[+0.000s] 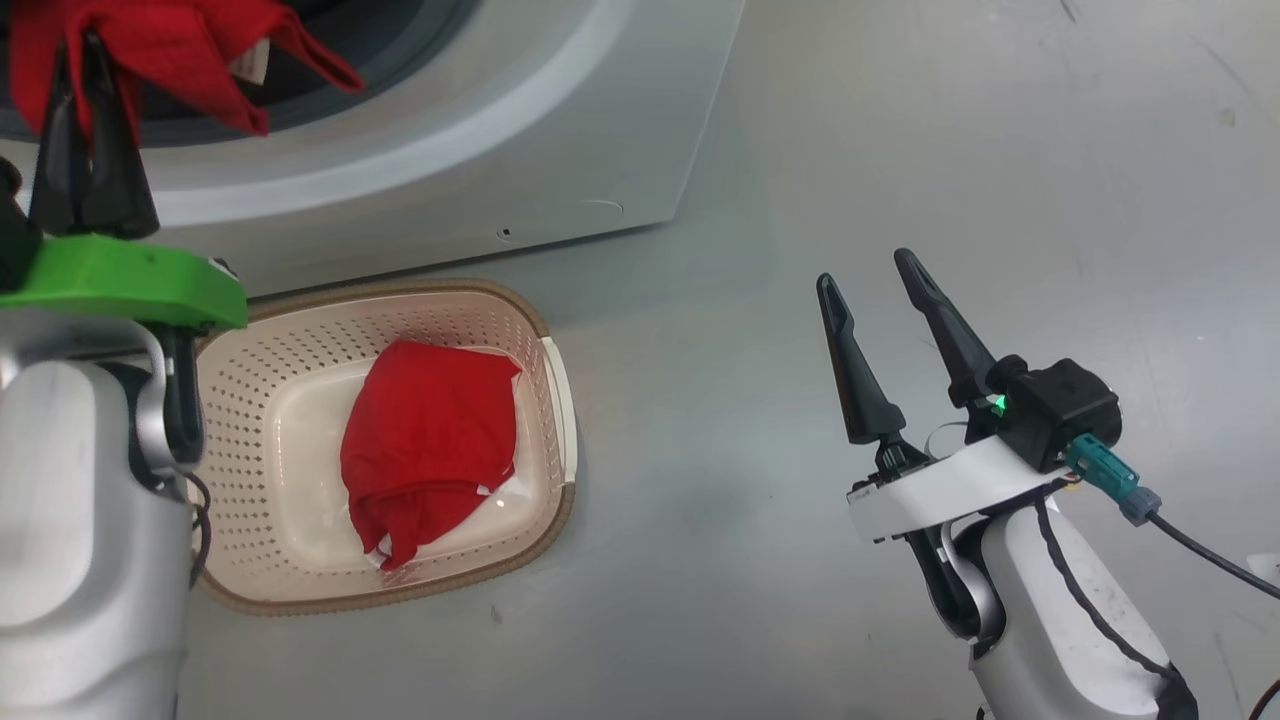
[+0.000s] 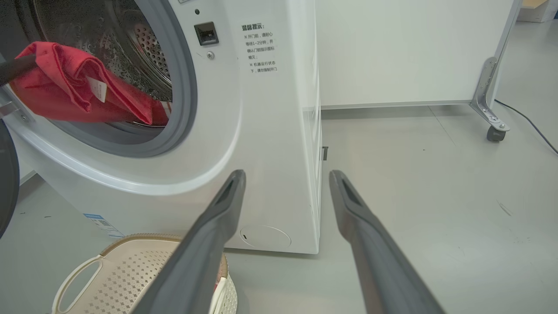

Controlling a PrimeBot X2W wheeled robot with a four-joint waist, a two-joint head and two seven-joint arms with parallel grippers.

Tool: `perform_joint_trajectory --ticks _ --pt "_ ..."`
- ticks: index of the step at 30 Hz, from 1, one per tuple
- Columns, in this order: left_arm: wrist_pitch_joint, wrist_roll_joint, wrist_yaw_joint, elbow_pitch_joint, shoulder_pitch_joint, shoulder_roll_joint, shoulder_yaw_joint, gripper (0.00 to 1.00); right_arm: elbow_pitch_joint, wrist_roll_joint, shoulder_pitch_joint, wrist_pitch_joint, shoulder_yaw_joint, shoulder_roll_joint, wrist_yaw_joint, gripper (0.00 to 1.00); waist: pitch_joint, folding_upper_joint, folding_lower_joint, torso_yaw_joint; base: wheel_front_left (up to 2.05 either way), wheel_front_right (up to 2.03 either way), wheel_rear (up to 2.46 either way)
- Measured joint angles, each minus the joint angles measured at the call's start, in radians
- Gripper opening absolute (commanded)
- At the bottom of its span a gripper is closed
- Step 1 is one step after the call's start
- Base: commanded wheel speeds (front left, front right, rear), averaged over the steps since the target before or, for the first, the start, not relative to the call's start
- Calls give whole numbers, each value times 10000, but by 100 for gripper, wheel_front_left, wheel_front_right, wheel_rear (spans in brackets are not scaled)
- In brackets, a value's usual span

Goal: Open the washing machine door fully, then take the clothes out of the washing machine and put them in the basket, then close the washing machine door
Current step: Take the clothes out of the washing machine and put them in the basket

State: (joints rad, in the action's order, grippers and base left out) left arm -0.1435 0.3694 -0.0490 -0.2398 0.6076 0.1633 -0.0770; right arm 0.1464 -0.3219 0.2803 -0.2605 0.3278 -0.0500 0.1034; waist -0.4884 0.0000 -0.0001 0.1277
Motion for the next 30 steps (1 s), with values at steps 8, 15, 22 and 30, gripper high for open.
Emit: perform_joint_trajectory --ticks 8,15,22,30 --pt "-568 -27 -73 546 -1145 -261 -224 0 186 79 -697 0 -151 2 -12 100 1007 0 0 -204 0 0 0" --pt "-704 -27 -73 1066 -1916 -537 -397 0 255 100 -1364 0 -307 4 -107 100 1854 0 0 -433 0 0 0" --pt "-696 -29 -73 1542 -2545 -608 -819 0 247 203 -1858 0 -370 -6 -184 100 2415 0 0 -748 0 0 0" --pt "-485 6 -73 2163 -3235 -779 -1045 0 59 259 -1940 0 -332 2 -184 100 2743 0 0 -1233 0 0 0"
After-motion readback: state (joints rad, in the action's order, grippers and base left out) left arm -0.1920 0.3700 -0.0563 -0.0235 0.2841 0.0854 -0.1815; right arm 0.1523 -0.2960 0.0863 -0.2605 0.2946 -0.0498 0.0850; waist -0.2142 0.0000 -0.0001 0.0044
